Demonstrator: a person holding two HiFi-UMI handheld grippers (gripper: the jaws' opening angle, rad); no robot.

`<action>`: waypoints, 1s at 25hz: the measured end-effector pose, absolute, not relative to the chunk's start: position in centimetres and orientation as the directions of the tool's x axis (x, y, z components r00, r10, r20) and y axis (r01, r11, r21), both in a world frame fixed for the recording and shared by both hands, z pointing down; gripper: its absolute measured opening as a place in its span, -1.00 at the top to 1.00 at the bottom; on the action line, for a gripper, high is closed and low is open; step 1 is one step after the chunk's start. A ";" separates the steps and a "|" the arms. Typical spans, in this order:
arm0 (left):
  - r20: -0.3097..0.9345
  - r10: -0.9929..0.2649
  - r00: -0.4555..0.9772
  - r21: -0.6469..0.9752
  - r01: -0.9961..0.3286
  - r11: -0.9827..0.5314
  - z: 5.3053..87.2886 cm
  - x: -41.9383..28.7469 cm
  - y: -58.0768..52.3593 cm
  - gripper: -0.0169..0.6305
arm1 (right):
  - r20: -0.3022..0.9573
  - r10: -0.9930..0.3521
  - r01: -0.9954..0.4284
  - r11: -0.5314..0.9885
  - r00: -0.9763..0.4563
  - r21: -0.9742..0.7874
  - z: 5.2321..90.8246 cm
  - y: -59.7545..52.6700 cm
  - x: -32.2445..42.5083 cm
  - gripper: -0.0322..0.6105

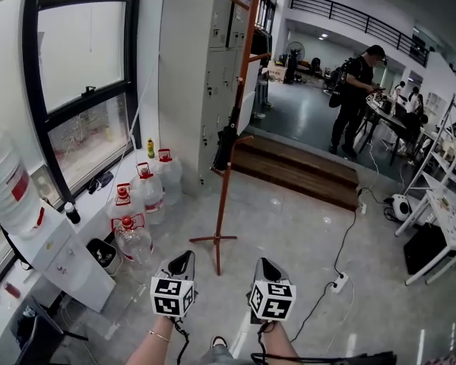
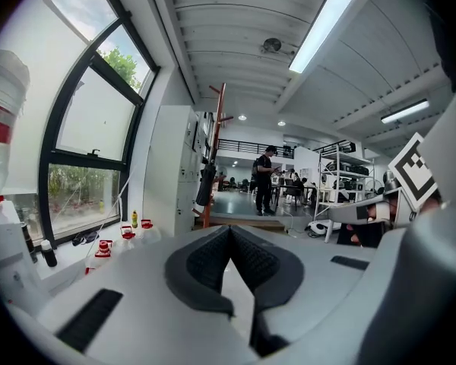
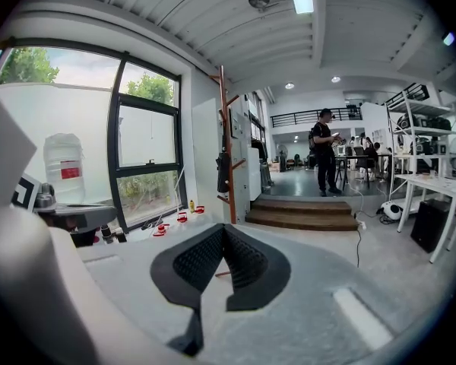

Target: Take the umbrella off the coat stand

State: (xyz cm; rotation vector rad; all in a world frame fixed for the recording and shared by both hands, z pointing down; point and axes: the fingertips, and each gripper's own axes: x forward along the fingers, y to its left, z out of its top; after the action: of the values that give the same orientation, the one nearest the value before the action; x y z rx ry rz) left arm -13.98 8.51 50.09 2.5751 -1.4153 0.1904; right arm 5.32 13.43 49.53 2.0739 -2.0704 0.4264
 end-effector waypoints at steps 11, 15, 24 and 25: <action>0.197 -0.851 0.486 0.126 -0.874 -0.470 49.2 -9.2 -0.6 0.93 | 0.324 -0.944 -0.997 0.052 -0.066 -0.051 48.1 3.5 10.6 0.89; 0.201 -0.857 0.475 0.109 -0.880 -0.462 49.1 -7.5 -2.8 0.93 | 0.330 -0.940 -0.996 0.068 -0.082 -0.054 48.3 0.6 12.5 0.89; 0.232 -0.862 0.451 0.068 -0.891 -0.448 49.4 -5.9 -5.7 0.93 | 0.333 -0.935 -0.991 0.096 -0.121 -0.092 49.2 -3.8 14.3 0.89; 0.237 -0.861 0.450 0.065 -0.892 -0.448 49.5 -5.7 -5.9 0.93 | 0.337 -0.934 -0.991 0.095 -0.122 -0.095 49.4 -4.1 14.4 0.89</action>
State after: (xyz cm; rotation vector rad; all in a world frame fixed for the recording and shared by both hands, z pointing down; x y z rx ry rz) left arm -5.75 -5.92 49.51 2.5171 -1.5393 0.2518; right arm 14.44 -4.09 49.37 1.9435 -2.1743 0.4446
